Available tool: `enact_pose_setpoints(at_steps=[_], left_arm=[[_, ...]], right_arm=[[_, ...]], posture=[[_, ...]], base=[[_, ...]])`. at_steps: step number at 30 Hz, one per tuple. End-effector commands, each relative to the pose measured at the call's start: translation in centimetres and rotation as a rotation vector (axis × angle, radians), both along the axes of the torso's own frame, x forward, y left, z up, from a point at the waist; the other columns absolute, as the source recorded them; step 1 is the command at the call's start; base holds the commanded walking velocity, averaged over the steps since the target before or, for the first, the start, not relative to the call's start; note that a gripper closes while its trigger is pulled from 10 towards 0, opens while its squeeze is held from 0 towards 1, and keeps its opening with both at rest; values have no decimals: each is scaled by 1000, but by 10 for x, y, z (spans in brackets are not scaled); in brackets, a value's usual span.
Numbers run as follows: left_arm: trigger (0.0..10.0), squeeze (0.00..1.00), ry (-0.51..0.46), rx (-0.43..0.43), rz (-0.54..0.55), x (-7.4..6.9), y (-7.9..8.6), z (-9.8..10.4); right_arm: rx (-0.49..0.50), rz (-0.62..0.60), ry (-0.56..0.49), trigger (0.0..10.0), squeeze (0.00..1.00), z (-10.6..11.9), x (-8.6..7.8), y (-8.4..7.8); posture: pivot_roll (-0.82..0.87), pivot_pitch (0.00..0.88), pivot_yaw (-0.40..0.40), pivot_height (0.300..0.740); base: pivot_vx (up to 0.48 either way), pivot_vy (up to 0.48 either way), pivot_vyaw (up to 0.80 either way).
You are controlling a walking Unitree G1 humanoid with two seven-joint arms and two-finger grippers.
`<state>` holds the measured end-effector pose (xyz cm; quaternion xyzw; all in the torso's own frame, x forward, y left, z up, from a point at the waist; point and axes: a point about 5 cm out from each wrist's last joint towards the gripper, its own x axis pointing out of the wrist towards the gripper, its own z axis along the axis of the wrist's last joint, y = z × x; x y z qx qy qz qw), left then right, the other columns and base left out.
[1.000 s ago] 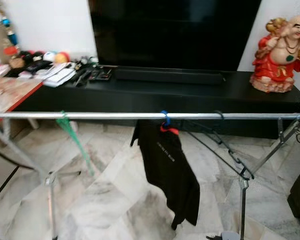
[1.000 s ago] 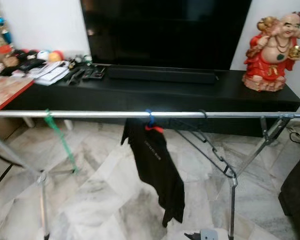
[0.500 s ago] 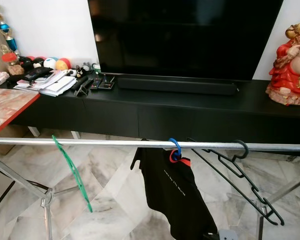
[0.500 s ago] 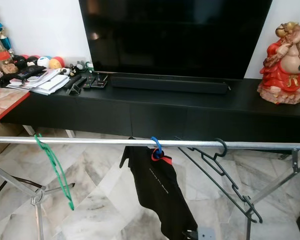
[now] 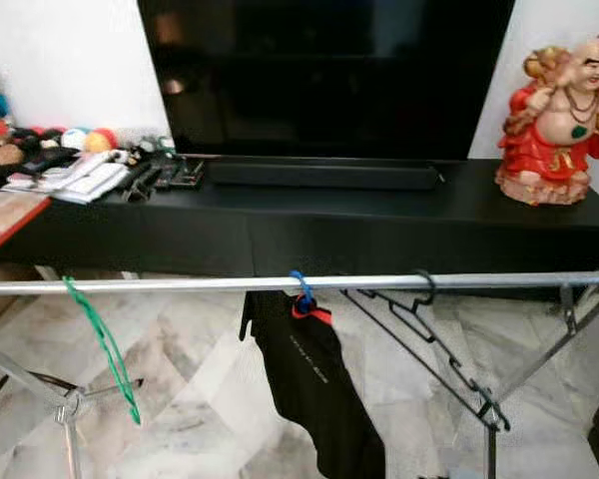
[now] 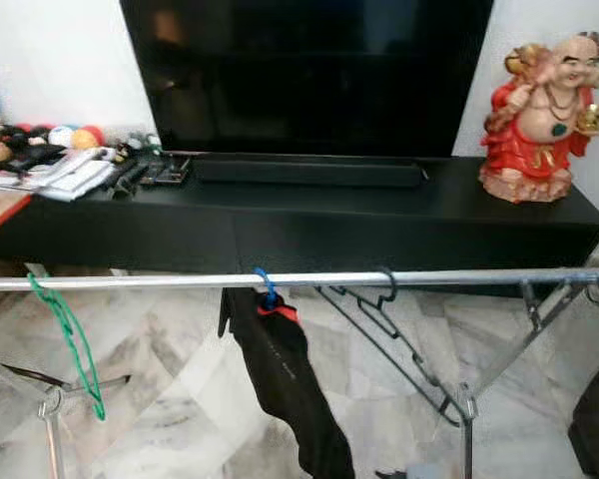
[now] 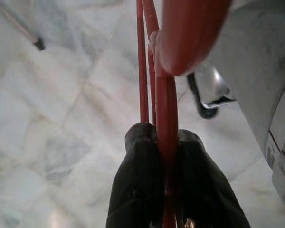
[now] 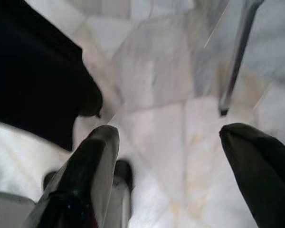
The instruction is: Hang hanger
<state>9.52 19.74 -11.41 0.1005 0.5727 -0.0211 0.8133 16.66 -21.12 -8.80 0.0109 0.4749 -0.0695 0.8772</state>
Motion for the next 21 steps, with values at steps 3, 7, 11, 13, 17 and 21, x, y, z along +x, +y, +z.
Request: enact_pose_setpoints(at_steps=[3, 7, 11, 13, 17, 21], left_arm=[[10000, 0, -114, 15, 29, 27, 8, 9], [10000, 0, -306, -36, 149, 65, 29, 29], [10000, 0, -472, -44, 110, 94, 32, 47], [10000, 0, -634, -44, 73, 116, 33, 66], [10000, 0, -890, -71, 18, 136, 24, 101], [10000, 0, -975, -122, -63, 131, -3, 121]], right_arm=[[18, 14, -5, 10000, 0, 0, 3, 7], [14, 36, -3, 10000, 0, 0, 3, 7], [12, 43, -4, 10000, 0, 0, 3, 6], [10, 47, -4, 10000, 0, 0, 3, 6], [8, 54, -2, 10000, 0, 1, 3, 6], [7, 64, 0, 10000, 0, 1, 3, 5]], posture=[[1, 7, -3, 740], [-3, 9, -3, 740], [1, 11, -3, 740], [4, 11, -3, 740], [14, 14, -7, 740], [18, 17, -8, 740]], base=[[0, 0, 0], [0, 0, 0], [0, 0, 0], [0, 0, 0], [0, 0, 0], [0, 0, 0]])
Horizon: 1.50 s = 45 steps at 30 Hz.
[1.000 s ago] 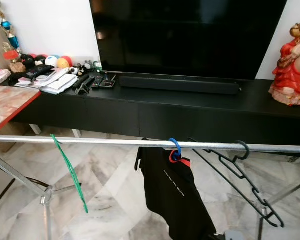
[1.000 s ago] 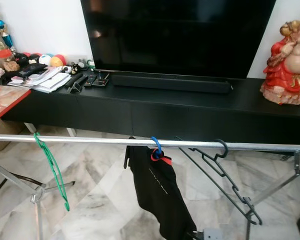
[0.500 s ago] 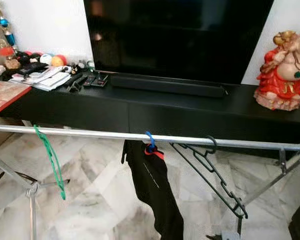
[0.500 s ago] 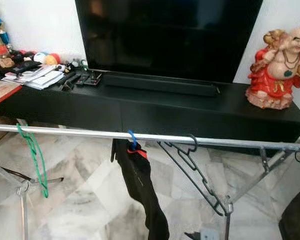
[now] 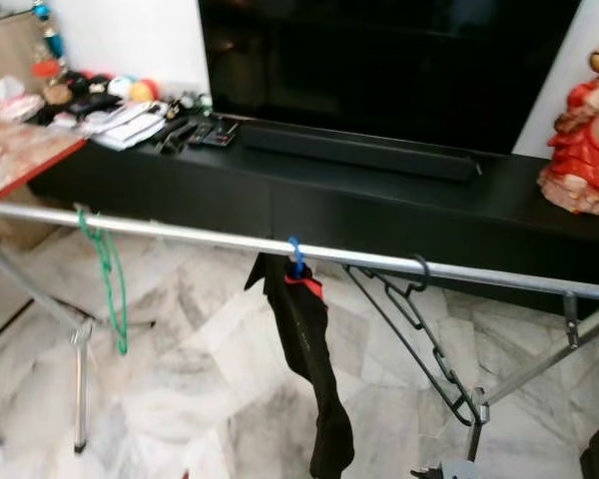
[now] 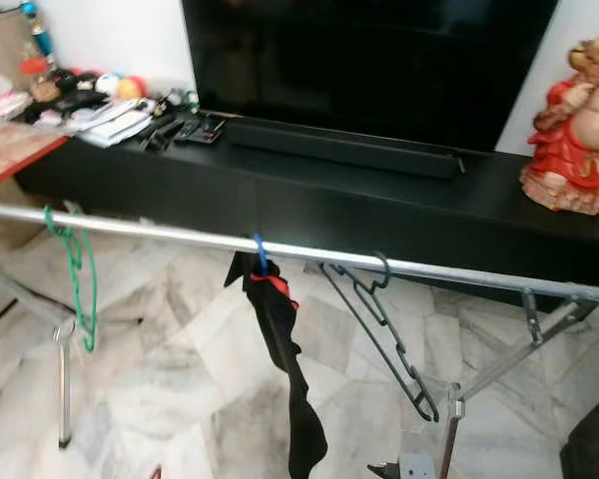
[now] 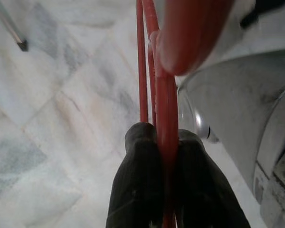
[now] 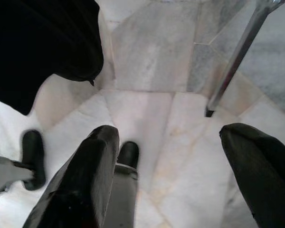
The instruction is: Hang hanger
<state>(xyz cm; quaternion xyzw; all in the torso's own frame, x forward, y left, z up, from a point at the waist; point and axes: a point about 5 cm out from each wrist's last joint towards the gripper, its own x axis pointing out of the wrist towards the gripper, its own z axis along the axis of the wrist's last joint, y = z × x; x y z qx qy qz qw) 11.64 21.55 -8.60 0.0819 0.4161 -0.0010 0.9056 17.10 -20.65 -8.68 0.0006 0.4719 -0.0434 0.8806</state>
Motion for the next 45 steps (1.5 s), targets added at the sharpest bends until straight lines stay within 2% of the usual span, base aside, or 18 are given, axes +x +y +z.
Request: enact_pose_setpoints(at_steps=[1, 5, 14, 15, 18, 19, 23, 24, 27, 29, 33, 36, 37, 39, 42, 43, 44, 45], left_arm=[[10000, 0, -592, -71, -116, 107, -27, 90], [10000, 0, -502, -17, -264, 94, -38, 77], [10000, 0, -361, 28, -366, 82, -34, 61], [10000, 0, -92, 8, -523, 53, -26, 42], [10000, 0, 139, 135, -880, 20, -2, 43], [10000, 0, 162, 271, -959, 21, 11, 47], [10000, 0, 131, 385, -997, 34, 26, 58], [10000, 0, 140, 463, -1051, 39, 34, 60], [10000, 0, 90, 580, -893, 57, 48, 65], [10000, 0, -74, 472, -704, 71, 35, 71], [10000, 0, -140, 396, -656, 75, 23, 78], [10000, 0, -306, 223, -412, 87, 9, 82], [10000, 0, -306, 223, -412, 87, 9, 82], [10000, 0, -403, 150, -267, 90, 2, 84], [10000, 0, -426, 114, -95, 89, 5, 83], [10000, 0, -441, 86, 39, 89, 10, 84], [10000, 0, -441, 86, 39, 89, 10, 84], [10000, 0, -486, 46, 190, 92, 17, 90]], right_arm=[[1, 10, 8, 10000, 0, -1, -1, 1], [1, 16, 8, 10000, 0, -1, 0, 1], [4, 20, 11, 10000, 0, -1, 0, 2], [8, 25, 17, 10000, 0, -1, -1, 2], [17, 34, 22, 10000, 0, -1, -1, 2], [17, 34, 22, 10000, 0, -1, -1, 2], [18, 36, 22, 10000, 0, -1, -1, 2], [18, 37, 23, 10000, 0, -1, -1, 2], [18, 39, 22, 10000, 0, -1, -1, 3], [18, 36, 21, 10000, 0, -1, -1, 3], [17, 34, 21, 10000, 0, -1, -1, 3], [15, 30, 21, 10000, 0, -1, -1, 3], [15, 30, 21, 10000, 0, -1, -1, 3], [14, 29, 20, 10000, 0, -1, -1, 2], [13, 30, 19, 10000, 0, -1, -1, 2], [12, 31, 18, 10000, 0, -1, -1, 2], [12, 31, 18, 10000, 0, -1, -1, 2], [11, 32, 18, 10000, 0, -1, -1, 2]], posture=[[18, 18, -7, 740], [10, 18, -5, 740], [15, 14, -3, 740], [21, 16, -4, 740], [22, 17, -5, 740], [23, 17, -4, 740], [28, 16, -7, 740], [27, 16, -8, 740], [25, 15, -5, 740], [21, 16, -5, 740], [21, 16, -4, 740], [18, 17, -2, 740], [18, 17, -2, 740], [18, 18, -2, 740], [20, 18, -2, 740], [20, 18, -2, 740], [20, 18, -2, 740], [21, 20, -6, 740]], base=[[0, 0, 0], [0, 0, 0], [0, 0, 0], [0, 0, 0], [0, 0, 0], [0, 0, 0], [0, 0, 0], [0, 0, 0], [0, 0, 0], [0, 0, 0], [0, 0, 0], [0, 0, 0], [0, 0, 0], [0, 0, 0], [0, 0, 0], [0, 0, 0], [0, 0, 0], [0, 0, 0]])
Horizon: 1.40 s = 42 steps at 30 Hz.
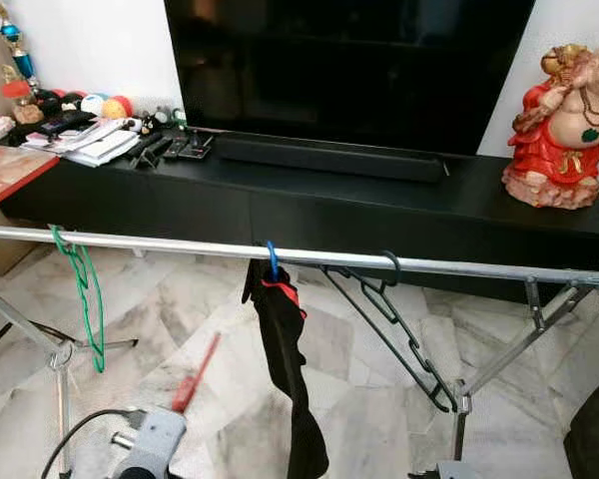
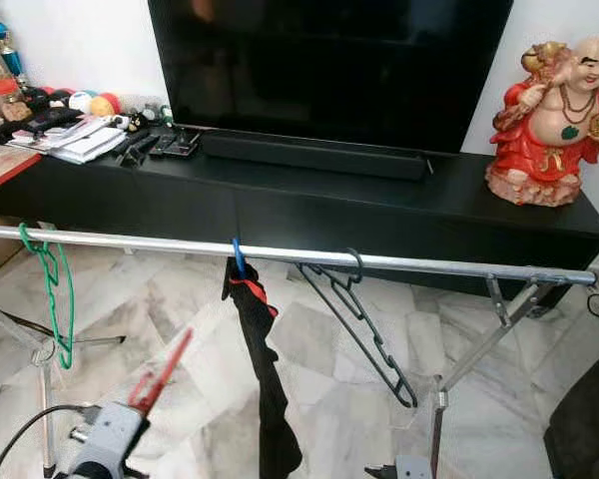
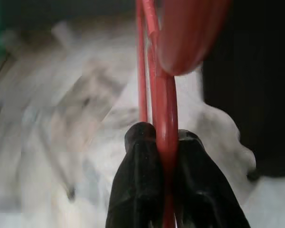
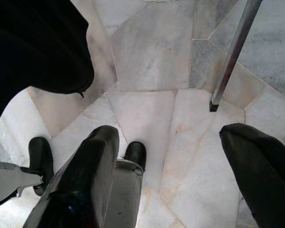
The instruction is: Hang hanger
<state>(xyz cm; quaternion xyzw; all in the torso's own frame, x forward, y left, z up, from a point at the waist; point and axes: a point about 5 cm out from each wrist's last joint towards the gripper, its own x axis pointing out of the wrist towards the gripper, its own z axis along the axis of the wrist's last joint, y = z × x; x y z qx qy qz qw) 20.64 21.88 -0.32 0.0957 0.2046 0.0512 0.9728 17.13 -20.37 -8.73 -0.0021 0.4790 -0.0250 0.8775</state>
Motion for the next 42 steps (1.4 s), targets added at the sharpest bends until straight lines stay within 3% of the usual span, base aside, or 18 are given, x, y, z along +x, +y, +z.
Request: enact_pose_setpoints(at_steps=[1, 4, 5, 9, 12, 15, 21, 27, 28, 31, 36, 42], left_arm=[[10000, 0, -67, -69, 188, 4, 16, 11], [10000, 0, -184, -47, 90, 24, 5, 34], [10000, 0, -184, -47, 90, 24, 5, 34], [10000, 0, -259, -58, 26, 54, -5, 55], [10000, 0, -282, -60, -1, 64, -7, 64], [10000, 0, -298, -61, -35, 86, -8, 81], [10000, 0, -212, -38, -64, 106, -10, 83], [10000, 0, -211, -72, -47, 126, -18, 93], [10000, 0, -205, -96, 0, 133, -18, 97], [10000, 0, -239, -133, -9, 148, -26, 114], [10000, 0, -230, -127, -24, 159, -28, 123], [10000, 0, -145, -107, -28, 173, -23, 130]], right_arm=[[-3, -3, 1, 10000, 0, 0, -1, -1], [-8, 5, 2, 10000, 0, 0, 0, -1], [-8, 5, 2, 10000, 0, 0, 0, -1], [-2, 5, -2, 10000, 0, 0, 0, -1], [-1, 5, -3, 10000, 0, 0, 0, 0], [-3, 1, -1, 10000, 0, 0, 1, 0], [-2, 2, 0, 10000, 0, 0, 1, -1], [0, 3, -2, 10000, 0, 1, 1, 0], [-1, 1, -3, 10000, 0, 1, 1, 0], [0, -1, -4, 10000, 0, 1, 2, -1], [1, -2, -4, 10000, 0, 1, 2, 0], [3, -4, -4, 10000, 0, 1, 2, 0]], posture=[[21, 20, -6, 740], [34, 19, -12, 740], [34, 19, -12, 740], [22, 18, -5, 740], [20, 16, -5, 740], [21, 17, -6, 740], [20, 14, -7, 740], [16, 16, -9, 740], [12, 17, -8, 740], [9, 17, -10, 740], [6, 21, -9, 740], [5, 24, -12, 740]], base=[[0, 0, 0], [0, 0, 0], [0, 0, 0], [0, 0, 0], [0, 0, 0], [0, 0, 0], [0, 0, 0], [0, 0, 0], [0, 0, 0], [0, 0, 0], [0, 0, 0], [0, 0, 0]])
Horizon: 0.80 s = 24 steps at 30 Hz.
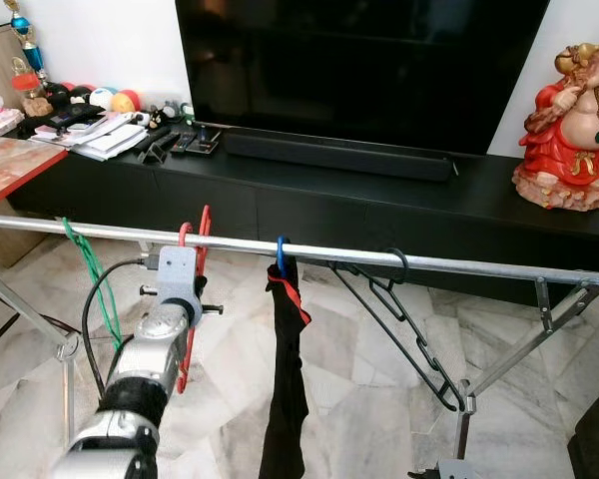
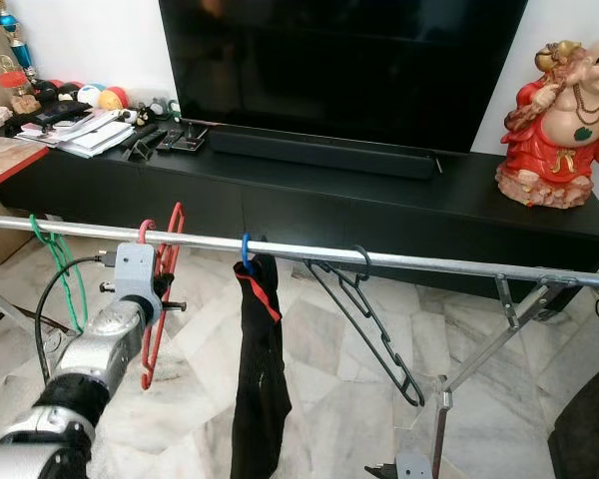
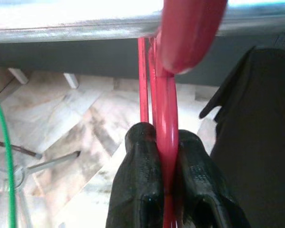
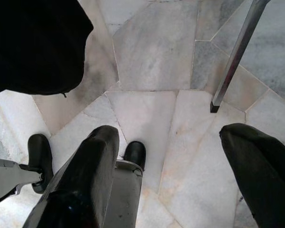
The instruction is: Hang hanger
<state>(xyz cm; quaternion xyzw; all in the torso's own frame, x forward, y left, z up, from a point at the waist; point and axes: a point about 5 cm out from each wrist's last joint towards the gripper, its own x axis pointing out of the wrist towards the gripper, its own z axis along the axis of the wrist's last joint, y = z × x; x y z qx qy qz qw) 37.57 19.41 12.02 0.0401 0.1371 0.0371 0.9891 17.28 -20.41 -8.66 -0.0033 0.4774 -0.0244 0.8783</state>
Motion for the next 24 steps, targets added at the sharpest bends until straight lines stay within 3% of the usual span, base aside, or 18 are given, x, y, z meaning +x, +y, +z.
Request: enact_pose_setpoints(at_steps=[1, 12, 24], left_arm=[[10000, 0, 5, 11, -13, 5, 2, 7], [10000, 0, 106, 58, -48, 14, 3, 11], [10000, 0, 88, 81, -76, 22, -6, 23]], right_arm=[[5, -6, 0, 10000, 0, 0, 1, 0], [2, -6, 4, 10000, 0, -1, -2, -2], [-12, -26, 39, 10000, 0, -7, -22, -9]], posture=[[3, 26, -12, 740], [-14, 52, -18, 740], [-45, 123, -18, 740]], base=[[0, 0, 0], [0, 0, 0], [0, 0, 0]])
